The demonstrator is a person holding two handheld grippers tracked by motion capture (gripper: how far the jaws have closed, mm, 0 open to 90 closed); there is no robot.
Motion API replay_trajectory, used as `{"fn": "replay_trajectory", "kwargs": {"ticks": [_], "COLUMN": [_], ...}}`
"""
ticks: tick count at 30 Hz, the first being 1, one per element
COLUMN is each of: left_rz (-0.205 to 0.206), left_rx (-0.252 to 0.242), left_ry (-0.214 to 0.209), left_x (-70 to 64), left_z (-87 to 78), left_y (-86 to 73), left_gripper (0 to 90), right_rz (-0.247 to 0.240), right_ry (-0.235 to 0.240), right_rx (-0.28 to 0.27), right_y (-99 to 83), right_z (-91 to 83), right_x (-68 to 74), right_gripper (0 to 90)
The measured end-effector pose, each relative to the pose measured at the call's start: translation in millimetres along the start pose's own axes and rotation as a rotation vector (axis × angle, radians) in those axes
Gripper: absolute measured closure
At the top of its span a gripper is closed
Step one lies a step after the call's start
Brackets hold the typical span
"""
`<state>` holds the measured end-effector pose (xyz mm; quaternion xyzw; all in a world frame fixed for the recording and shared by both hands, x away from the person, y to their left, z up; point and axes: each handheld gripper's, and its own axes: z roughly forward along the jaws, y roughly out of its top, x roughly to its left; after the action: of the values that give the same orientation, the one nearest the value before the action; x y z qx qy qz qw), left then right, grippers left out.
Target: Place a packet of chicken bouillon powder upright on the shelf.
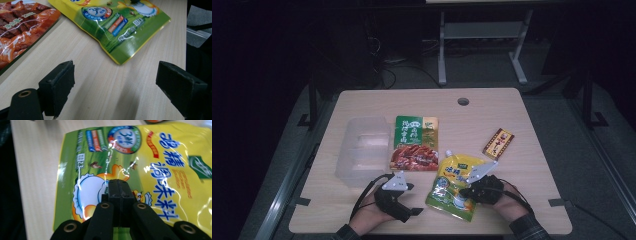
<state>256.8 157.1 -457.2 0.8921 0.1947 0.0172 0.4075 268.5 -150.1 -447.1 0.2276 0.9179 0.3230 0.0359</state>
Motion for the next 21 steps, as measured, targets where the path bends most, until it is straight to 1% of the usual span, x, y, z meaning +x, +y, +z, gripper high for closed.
{"fn": "replay_trajectory", "kwargs": {"ticks": [2, 3, 5, 6, 7, 8, 9, 10, 11, 13, 14, 15, 17, 18, 19, 20, 21], "left_rz": [-0.002, -0.002, -0.003, -0.003, -0.006, -0.011, -0.005, -0.005, -0.008, -0.006, -0.006, -0.007, -0.005, -0.007, -0.008, -0.008, -0.01], "left_rx": [-0.002, -0.003, -0.005, -0.005, -0.005, -0.009, -0.007, -0.007, -0.011, -0.007, -0.005, -0.005, -0.003, -0.006, -0.005, -0.005, -0.015], "left_ry": [0.0, 0.001, 0.001, 0.001, 0.003, 0.004, 0.005, 0.005, 0.006, 0.006, 0.006, 0.006, 0.006, 0.006, 0.008, 0.008, 0.012], "left_x": [0.0, 0.2, 0.3, 0.3, 0.6, 0.5, 1.0, 1.0, 1.0, 1.2, 1.2, 1.1, 1.3, 1.2, 1.3, 1.3, 0.9], "left_z": [0.0, -0.1, -0.4, -0.4, -0.8, -0.7, -1.1, -1.1, -1.4, -1.8, -1.8, -1.8, -2.1, -2.2, -2.5, -2.5, -2.3], "left_y": [0.0, 0.2, 0.3, 0.3, 0.4, 0.3, 0.3, 0.3, 0.3, 0.3, 0.3, 0.3, 0.4, 0.6, 1.2, 1.2, 3.0], "left_gripper": [14.7, 14.7, 14.7, 14.7, 14.7, 14.7, 14.7, 14.7, 14.7, 14.7, 14.7, 14.7, 14.7, 14.7, 14.7, 14.6, 14.6], "right_rz": [-0.005, -0.023, -0.042, -0.042, -0.055, -0.056, -0.068, -0.068, -0.082, -0.097, -0.118, -0.127, -0.147, -0.149, -0.117, -0.117, -0.074], "right_ry": [0.004, 0.011, 0.019, 0.019, 0.027, 0.037, 0.043, 0.043, 0.054, 0.069, 0.074, 0.081, 0.077, 0.077, 0.075, 0.075, 0.054], "right_rx": [0.001, 0.002, 0.003, 0.003, 0.004, 0.005, -0.001, -0.001, -0.001, -0.005, -0.013, -0.013, -0.02, -0.023, -0.029, -0.029, -0.061], "right_y": [0.5, 1.6, 3.2, 3.2, 5.5, 6.9, 8.1, 8.1, 11.3, 14.9, 16.5, 18.1, 19.5, 19.4, 18.5, 18.5, 14.5], "right_z": [0.6, 2.2, 3.9, 3.9, 6.0, 7.0, 8.9, 8.9, 11.9, 15.6, 18.2, 19.6, 21.1, 20.4, 16.6, 16.6, 7.1], "right_x": [2.7, 7.4, 12.2, 12.2, 17.0, 19.7, 21.7, 21.7, 26.6, 31.6, 32.8, 34.7, 36.8, 36.5, 37.0, 37.0, 30.8], "right_gripper": [90.0, 90.0, 90.0, 90.0, 90.0, 90.0, 90.0, 90.0, 90.0, 90.0, 90.0, 90.0, 90.0, 90.0, 90.0, 90.0, 90.0]}}
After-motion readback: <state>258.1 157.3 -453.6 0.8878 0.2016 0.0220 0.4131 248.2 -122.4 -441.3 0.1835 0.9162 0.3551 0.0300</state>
